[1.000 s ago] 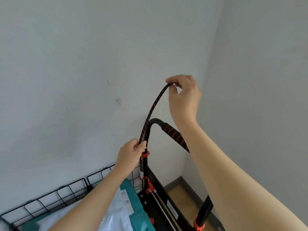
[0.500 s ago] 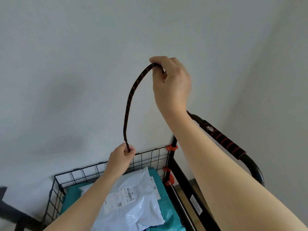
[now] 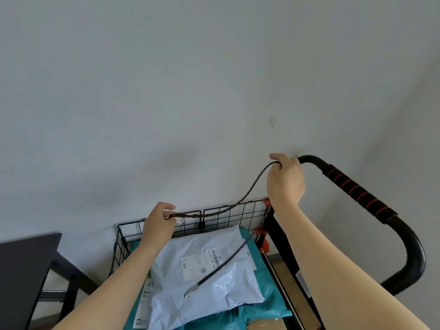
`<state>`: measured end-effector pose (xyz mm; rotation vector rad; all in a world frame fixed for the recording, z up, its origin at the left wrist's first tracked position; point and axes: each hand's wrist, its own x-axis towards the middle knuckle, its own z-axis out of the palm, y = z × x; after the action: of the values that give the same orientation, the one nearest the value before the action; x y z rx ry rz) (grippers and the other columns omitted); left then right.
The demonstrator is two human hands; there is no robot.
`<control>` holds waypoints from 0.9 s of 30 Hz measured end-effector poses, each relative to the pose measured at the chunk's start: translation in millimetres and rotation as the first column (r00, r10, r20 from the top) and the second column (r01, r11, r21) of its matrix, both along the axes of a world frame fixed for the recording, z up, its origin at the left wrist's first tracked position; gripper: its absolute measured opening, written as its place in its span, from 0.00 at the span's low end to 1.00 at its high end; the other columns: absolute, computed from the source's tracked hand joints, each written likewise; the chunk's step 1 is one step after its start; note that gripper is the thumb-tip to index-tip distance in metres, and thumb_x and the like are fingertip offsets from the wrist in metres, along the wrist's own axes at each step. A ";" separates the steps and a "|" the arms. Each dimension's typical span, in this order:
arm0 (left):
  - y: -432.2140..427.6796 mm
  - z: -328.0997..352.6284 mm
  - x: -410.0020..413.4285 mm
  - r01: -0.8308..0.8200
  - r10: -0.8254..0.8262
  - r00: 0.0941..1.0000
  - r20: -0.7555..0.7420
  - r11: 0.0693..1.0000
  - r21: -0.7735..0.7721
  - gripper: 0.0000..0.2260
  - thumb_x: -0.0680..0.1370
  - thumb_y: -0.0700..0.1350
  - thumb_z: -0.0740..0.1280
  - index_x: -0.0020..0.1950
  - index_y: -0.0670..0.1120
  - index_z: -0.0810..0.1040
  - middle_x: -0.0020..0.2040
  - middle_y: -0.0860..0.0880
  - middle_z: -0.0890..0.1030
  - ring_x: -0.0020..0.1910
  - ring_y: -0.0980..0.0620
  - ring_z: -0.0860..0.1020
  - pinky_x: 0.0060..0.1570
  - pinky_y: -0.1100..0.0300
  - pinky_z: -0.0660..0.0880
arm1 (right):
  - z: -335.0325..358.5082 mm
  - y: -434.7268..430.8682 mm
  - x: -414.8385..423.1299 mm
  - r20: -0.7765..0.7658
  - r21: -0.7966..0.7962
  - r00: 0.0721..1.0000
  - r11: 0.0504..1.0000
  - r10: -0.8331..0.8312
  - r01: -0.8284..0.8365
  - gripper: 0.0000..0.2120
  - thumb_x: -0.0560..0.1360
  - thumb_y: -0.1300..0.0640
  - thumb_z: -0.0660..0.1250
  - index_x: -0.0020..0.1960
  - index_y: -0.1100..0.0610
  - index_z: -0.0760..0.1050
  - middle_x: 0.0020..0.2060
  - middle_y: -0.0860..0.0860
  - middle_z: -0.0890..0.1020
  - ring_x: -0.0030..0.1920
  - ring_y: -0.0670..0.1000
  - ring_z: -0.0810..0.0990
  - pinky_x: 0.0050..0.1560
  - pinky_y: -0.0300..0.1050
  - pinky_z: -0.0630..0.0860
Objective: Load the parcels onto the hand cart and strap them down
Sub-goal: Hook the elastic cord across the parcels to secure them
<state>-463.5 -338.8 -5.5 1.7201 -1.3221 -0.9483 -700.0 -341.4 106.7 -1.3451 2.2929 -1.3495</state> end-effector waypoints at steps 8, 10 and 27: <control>9.1 -2.0 20.2 0.106 -0.107 0.992 -0.063 0.994 -0.017 0.05 0.78 0.41 0.65 0.45 0.46 0.79 0.37 0.50 0.82 0.39 0.48 0.81 0.47 0.52 0.76 | -24.6 7.6 22.1 -0.002 0.073 1.000 0.997 -0.012 0.013 0.20 0.76 0.65 0.53 0.58 0.51 0.78 0.57 0.51 0.77 0.44 0.50 0.73 0.44 0.44 0.72; 10.2 -2.4 21.8 0.134 -0.129 0.981 -0.143 0.991 0.030 0.05 0.79 0.43 0.64 0.47 0.44 0.79 0.37 0.48 0.83 0.33 0.49 0.80 0.40 0.54 0.76 | -26.5 9.7 20.3 -0.006 0.069 0.998 0.996 -0.056 0.056 0.19 0.76 0.65 0.53 0.57 0.51 0.78 0.57 0.52 0.77 0.46 0.52 0.75 0.45 0.44 0.72; -32.9 11.7 -3.5 0.296 -0.297 0.878 0.376 0.953 0.062 0.10 0.78 0.50 0.65 0.46 0.47 0.84 0.34 0.51 0.78 0.35 0.51 0.74 0.35 0.60 0.66 | -63.5 -18.5 55.5 0.510 0.321 0.679 0.616 0.528 -0.720 0.11 0.76 0.62 0.65 0.57 0.56 0.79 0.47 0.51 0.81 0.27 0.47 0.78 0.30 0.38 0.74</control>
<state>-467.0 -371.7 6.2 1.7962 -1.8841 -0.7990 -644.5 -359.9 43.2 -1.3679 1.4965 -0.6187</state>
